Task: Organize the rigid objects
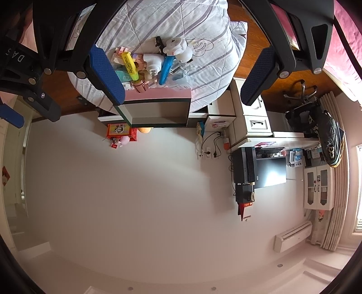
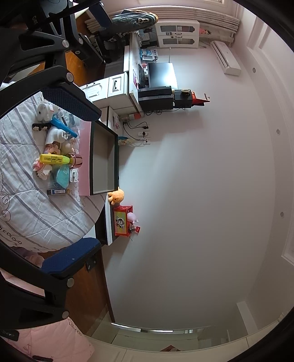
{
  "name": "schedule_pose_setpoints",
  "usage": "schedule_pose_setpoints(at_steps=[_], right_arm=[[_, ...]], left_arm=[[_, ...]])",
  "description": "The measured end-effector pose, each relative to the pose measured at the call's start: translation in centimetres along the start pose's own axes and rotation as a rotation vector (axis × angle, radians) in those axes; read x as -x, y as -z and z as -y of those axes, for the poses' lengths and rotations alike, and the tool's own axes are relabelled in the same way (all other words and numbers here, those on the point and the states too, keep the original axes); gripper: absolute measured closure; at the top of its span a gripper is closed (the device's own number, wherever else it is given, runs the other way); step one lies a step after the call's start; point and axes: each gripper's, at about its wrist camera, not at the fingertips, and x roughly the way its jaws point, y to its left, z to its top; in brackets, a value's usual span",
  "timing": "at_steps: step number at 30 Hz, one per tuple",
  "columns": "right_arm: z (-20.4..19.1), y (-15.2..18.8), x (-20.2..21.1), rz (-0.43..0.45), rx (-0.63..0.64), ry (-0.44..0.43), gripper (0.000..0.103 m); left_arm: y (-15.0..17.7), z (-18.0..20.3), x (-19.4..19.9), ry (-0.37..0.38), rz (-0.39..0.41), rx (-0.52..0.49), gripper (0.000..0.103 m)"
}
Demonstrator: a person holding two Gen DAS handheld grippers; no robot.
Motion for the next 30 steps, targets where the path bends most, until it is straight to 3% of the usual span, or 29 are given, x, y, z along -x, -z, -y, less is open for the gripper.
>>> schedule_pose_setpoints(at_steps=[30], right_arm=[[0.3,0.3,-1.8,-0.016,-0.006,-0.003,0.000]], left_arm=[[-0.8,-0.3,-1.0,0.005,0.016,0.003,0.000]])
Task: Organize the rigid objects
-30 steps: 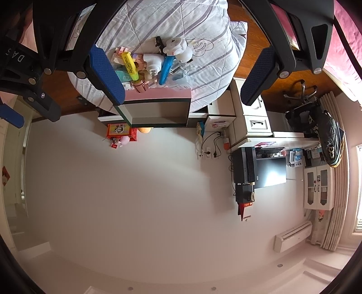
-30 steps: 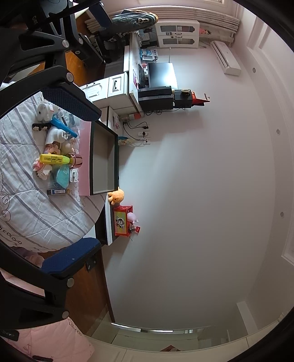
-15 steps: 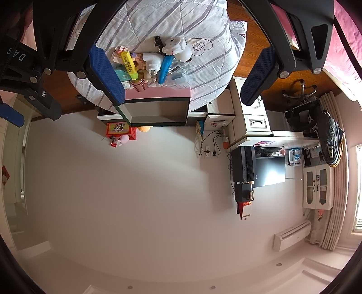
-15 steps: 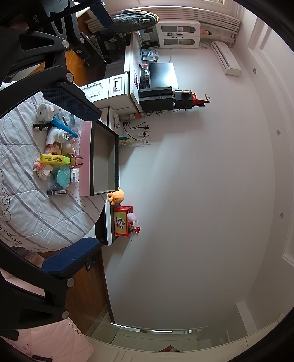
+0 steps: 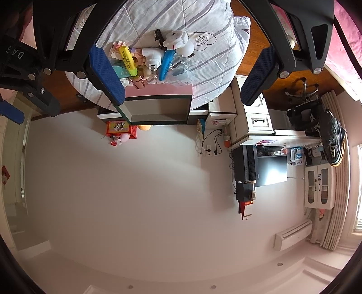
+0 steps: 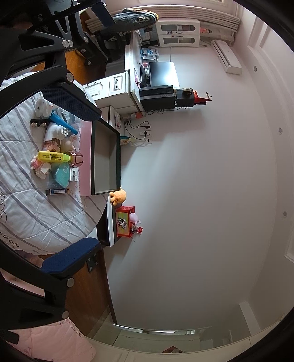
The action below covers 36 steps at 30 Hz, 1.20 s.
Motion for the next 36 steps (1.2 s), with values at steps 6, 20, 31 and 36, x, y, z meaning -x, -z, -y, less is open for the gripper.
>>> schedule_pose_setpoints(at_steps=[6,20,31,36], right_arm=[[0.6,0.6,-2.3,-0.034,-0.011,0.004,0.000],[2.6,6.0,-10.9,-0.212,-0.027,-0.015,0.000],[3.5,10.9,-14.5,-0.340,-0.025,-0.063,0.000],[3.8,11.8,-15.1,-0.365,-0.028,-0.068,0.000]], left_arm=[[1.0,0.5,-2.7,0.019,-0.031,0.000,0.000],[7.1,0.3,-11.6,0.044,-0.215,-0.003,0.000],[14.9,-0.5,-16.0,0.054,-0.441,-0.020,0.000],[15.9,-1.2,-16.7,0.053,-0.461,0.000,0.000]])
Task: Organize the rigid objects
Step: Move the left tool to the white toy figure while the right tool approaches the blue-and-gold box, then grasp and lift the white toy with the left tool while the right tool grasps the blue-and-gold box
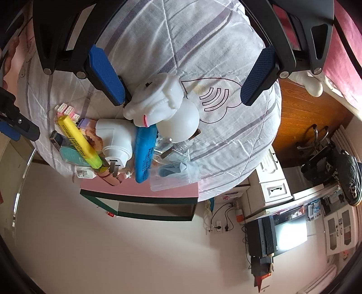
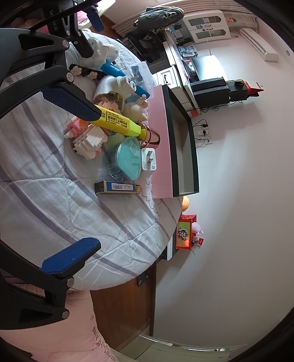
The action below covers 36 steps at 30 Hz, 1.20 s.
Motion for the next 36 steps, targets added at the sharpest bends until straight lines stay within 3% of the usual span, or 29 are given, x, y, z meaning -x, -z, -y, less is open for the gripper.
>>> schedule_pose_setpoints(at_steps=[9,13,16,24,28,30,34,36], right_arm=[[0.9,0.4,-1.1,-0.036,-0.024,0.002,0.000],[1.4,0.4,-1.6,-0.052,-0.045,0.013,0.000],[1.5,0.3,-2.0,-0.062,-0.052,0.008,0.000],[2.0,-1.3,-4.6,-0.095,-0.047,0.071,0.002],[2.3,-2.1,-6.9,-0.170,-0.034,0.056,0.019],[2.4,-2.4,-7.6,-0.195,-0.020,0.063,0.036],[2.5,-2.7,-8.8,-0.239,0.007,0.072,0.054],[2.4,-2.9,-9.0,-0.236,0.029,0.053,0.083]], left_arm=[[-0.2,-0.5,-2.8,0.029,-0.058,0.033,0.001],[-0.9,-0.9,-3.6,0.057,-0.054,0.038,0.009],[-1.1,-1.2,-3.8,0.129,-0.045,0.051,0.030],[-1.1,-1.8,-2.9,0.142,-0.020,0.031,0.030],[-1.5,-2.1,-1.9,0.141,0.007,0.033,0.030],[-1.8,-2.2,-1.4,0.141,0.022,0.029,0.030],[-2.4,-1.9,-0.4,0.147,0.050,0.012,0.030],[-2.8,-1.6,-0.3,0.141,0.053,0.001,0.030]])
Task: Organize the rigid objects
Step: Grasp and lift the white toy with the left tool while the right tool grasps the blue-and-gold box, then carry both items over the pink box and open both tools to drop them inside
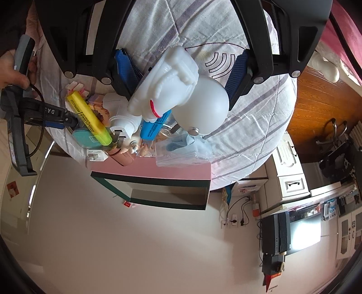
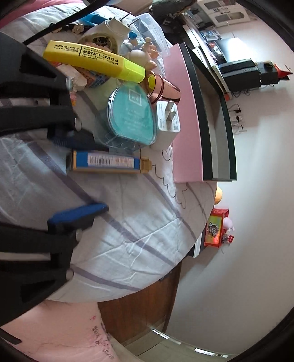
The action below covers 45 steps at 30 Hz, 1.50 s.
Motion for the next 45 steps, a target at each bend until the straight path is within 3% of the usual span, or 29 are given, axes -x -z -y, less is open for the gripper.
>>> schedule_pose_setpoints(at_steps=[1,9,17,27,37,40,45], right_arm=[[-0.2,0.0,0.0,0.002,0.011,-0.012,0.087],[0.7,-0.3,0.9,0.048,-0.019,-0.065,0.088],[-0.4,-2.6,3.0,0.122,0.022,-0.086,0.088],[0.9,-3.4,0.2,0.058,-0.020,-0.149,0.087],[1.3,-5.4,-4.8,-0.071,-0.030,-0.178,0.087],[1.3,-5.7,-5.0,-0.064,-0.024,-0.181,0.088],[0.9,-6.3,-2.0,0.029,-0.004,-0.155,0.088]], left_arm=[[-0.3,0.2,-0.1,-0.002,0.001,-0.010,0.030],[-2.2,1.3,-0.1,0.035,0.024,-0.025,0.030],[-6.4,3.1,-1.0,0.071,0.057,-0.066,0.030],[-7.3,4.1,-3.3,0.092,0.024,-0.091,0.030],[-8.5,4.0,-5.8,0.082,-0.002,-0.097,0.030],[-8.7,3.8,-6.5,0.075,-0.013,-0.097,0.030],[-9.8,3.5,-7.1,0.081,-0.008,-0.092,0.030]])
